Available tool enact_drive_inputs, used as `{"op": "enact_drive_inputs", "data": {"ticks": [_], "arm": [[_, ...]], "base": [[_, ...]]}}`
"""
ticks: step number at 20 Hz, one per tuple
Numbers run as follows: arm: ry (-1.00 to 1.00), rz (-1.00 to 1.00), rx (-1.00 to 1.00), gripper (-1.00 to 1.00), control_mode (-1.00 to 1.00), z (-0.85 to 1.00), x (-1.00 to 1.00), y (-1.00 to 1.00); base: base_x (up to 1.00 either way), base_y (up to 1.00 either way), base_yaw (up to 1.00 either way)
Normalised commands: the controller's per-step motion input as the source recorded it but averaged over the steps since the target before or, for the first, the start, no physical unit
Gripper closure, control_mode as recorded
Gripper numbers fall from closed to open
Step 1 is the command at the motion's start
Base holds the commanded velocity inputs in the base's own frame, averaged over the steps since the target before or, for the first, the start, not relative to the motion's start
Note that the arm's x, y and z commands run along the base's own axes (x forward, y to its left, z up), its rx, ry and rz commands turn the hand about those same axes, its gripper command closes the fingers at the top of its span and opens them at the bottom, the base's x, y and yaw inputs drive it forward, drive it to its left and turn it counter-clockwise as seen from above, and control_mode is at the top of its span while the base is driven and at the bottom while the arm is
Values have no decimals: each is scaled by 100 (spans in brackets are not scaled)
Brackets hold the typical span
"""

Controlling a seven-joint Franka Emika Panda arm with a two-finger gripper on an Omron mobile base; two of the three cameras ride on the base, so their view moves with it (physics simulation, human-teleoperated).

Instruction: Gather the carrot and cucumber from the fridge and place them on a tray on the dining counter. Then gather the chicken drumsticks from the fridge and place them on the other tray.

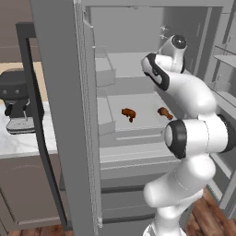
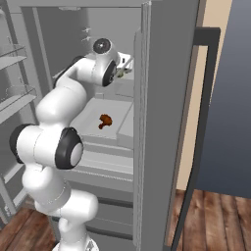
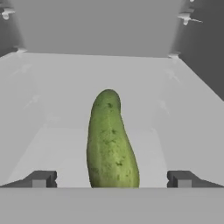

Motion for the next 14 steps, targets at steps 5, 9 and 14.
{"op": "enact_drive_inputs", "data": {"ticks": [5,9,14], "arm": [[0,1,0,-100,-100,-9,29,-3],[0,1,0,-100,-100,-16,26,0],[0,1,0,-100,-100,-24,17,0]], "base": [[0,0,0],[0,0,0],[0,0,0]]}}
